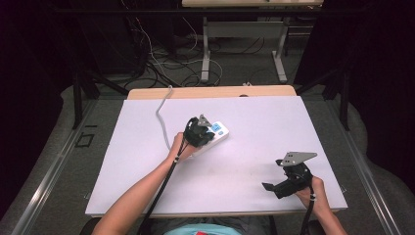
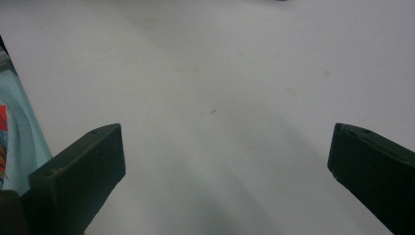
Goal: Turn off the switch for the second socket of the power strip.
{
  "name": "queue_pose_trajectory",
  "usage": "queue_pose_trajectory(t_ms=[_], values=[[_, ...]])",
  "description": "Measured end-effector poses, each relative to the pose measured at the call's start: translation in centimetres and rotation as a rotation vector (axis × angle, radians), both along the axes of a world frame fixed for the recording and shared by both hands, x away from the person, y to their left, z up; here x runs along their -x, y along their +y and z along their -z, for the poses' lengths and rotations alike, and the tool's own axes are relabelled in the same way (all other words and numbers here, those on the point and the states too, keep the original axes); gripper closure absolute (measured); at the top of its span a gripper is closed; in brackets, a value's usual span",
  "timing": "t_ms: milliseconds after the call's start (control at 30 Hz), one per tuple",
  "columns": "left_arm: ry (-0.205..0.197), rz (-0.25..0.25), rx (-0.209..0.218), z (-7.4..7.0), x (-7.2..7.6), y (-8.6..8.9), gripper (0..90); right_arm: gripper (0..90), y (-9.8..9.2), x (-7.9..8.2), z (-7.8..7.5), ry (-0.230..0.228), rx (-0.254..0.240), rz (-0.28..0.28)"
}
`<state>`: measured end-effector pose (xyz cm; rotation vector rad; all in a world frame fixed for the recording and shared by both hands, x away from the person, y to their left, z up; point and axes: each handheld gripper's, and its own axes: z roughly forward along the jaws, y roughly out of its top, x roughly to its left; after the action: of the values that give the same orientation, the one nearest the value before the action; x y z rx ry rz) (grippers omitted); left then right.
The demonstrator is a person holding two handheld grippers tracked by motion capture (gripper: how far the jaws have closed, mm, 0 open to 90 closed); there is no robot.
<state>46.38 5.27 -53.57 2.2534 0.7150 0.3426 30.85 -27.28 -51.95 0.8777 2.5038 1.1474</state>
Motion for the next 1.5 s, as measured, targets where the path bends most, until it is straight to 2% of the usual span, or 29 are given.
queue_pose_trajectory(t_ms=[300,400,567,833,900,1200,1300,1500], values=[[-0.001,-0.001,-0.003,-0.01,0.04,-0.02,90.0,0.1,-0.02,0.07,-0.03,-0.001,0.000,0.011],[-0.002,-0.002,-0.003,-0.01,0.05,-0.03,90.0,0.1,-0.04,0.09,-0.06,0.012,0.003,0.006],[-0.002,-0.004,-0.003,-0.01,0.06,-0.04,90.0,0.1,0.00,0.00,0.03,-0.005,-0.002,0.003],[-0.003,-0.004,0.002,0.04,0.07,0.00,90.0,0.1,0.04,0.09,-0.02,0.012,-0.002,0.006],[0.009,0.005,-0.005,-0.07,0.05,0.09,90.0,0.1,0.05,0.12,-0.02,0.013,-0.003,0.007],[0.011,0.002,0.000,-0.05,0.04,0.12,90.0,0.1,0.05,0.12,-0.01,0.004,-0.005,0.009],[-0.014,-0.010,0.003,0.08,0.19,-0.05,90.0,0.1,0.02,0.04,-0.04,0.002,0.000,-0.005],[-0.006,-0.010,0.009,0.09,0.13,0.02,90.0,0.1,0.05,0.14,-0.05,0.003,-0.003,0.005]])
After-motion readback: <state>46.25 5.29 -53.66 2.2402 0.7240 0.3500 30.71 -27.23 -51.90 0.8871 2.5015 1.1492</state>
